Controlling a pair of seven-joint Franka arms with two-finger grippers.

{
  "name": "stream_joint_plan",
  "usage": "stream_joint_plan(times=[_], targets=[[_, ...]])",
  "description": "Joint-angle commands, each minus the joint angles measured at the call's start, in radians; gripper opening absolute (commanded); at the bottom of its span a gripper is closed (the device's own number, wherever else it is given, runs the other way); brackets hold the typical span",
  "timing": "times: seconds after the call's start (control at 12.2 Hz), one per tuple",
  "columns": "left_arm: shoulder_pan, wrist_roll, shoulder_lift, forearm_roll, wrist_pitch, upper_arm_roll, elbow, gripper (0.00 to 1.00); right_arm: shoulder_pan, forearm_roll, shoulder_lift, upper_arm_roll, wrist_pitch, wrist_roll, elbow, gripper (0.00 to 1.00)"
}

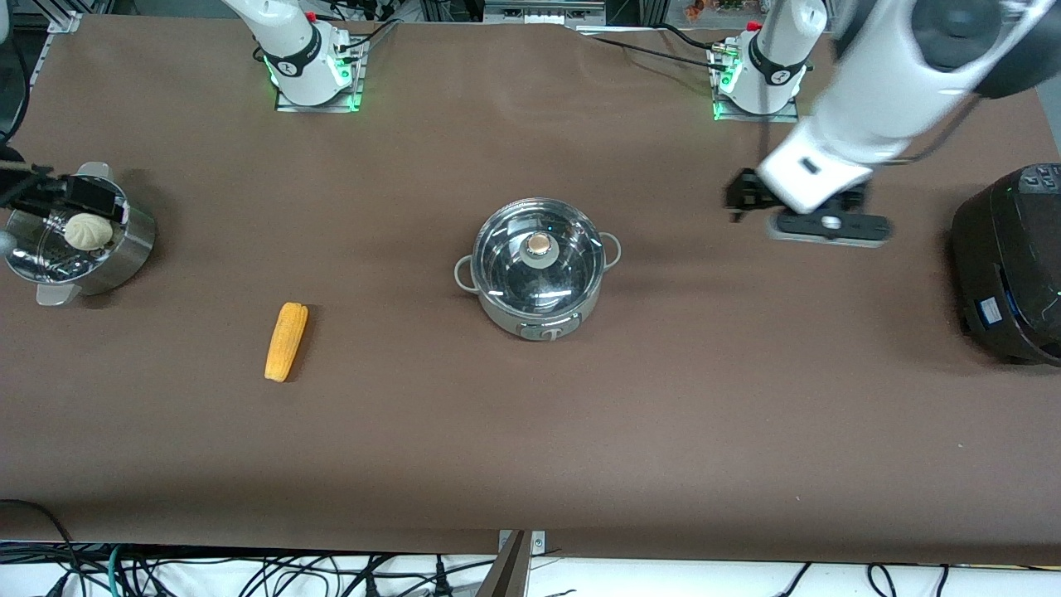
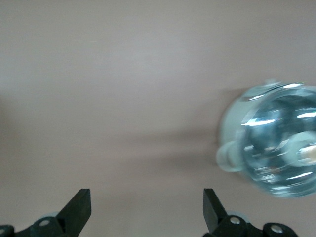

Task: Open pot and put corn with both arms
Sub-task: 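Grasp the lid knob with the left gripper while the right gripper grasps the corn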

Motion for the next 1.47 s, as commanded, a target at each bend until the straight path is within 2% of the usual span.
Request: stream_joint_plan(times=[0.0, 0.08, 0.16, 0.33, 0.41, 0.65, 0.9, 1.06, 1.22, 1.31, 1.39], targets=[[-0.17, -0.238, 0.279, 0.0, -0.022, 0.006, 0.298, 1.0, -0.009, -0.002, 0.1, 0.012, 0.04, 0.002, 0.016, 1.0], [-0.22, -0.292, 0.355, 0.002, -0.004, 0.007, 0.356, 1.0, -0.006, 0.003, 0.148, 0.012, 0.105, 0.005, -0.001, 1.0], [-0.269, -0.329, 0.406, 0.005, 0.043, 0.007, 0.377, 1.0, -0.002, 0.004, 0.193, 0.015, 0.183, 0.014, -0.023, 1.0], [-0.331, -0.36, 0.472, 0.014, 0.142, 0.01, 0.362, 1.0, 0.023, 0.009, 0.284, 0.02, 0.323, 0.02, -0.079, 1.0], [-0.34, -0.36, 0.505, 0.015, 0.148, 0.01, 0.361, 1.0, 0.028, 0.01, 0.319, 0.021, 0.386, 0.028, -0.114, 1.0], [-0.368, -0.341, 0.513, 0.081, 0.147, 0.009, 0.32, 1.0, 0.067, 0.061, 0.39, 0.023, 0.586, 0.071, -0.205, 1.0], [-0.379, -0.294, 0.533, 0.109, 0.147, 0.006, 0.314, 1.0, 0.089, 0.067, 0.471, 0.023, 0.687, 0.075, -0.208, 1.0], [-0.377, -0.254, 0.535, 0.109, 0.147, 0.006, 0.309, 0.96, 0.1, 0.067, 0.486, 0.023, 0.695, 0.075, -0.208, 1.0], [-0.379, -0.24, 0.536, 0.107, 0.148, 0.006, 0.299, 0.8, 0.1, 0.069, 0.509, 0.023, 0.716, 0.075, -0.208, 1.0], [-0.379, -0.238, 0.536, 0.098, 0.147, 0.006, 0.299, 0.77, 0.098, 0.069, 0.511, 0.023, 0.717, 0.074, -0.208, 0.89], [-0.377, -0.228, 0.536, 0.095, 0.147, 0.006, 0.297, 0.64, 0.098, 0.069, 0.511, 0.023, 0.706, 0.074, -0.208, 0.38]])
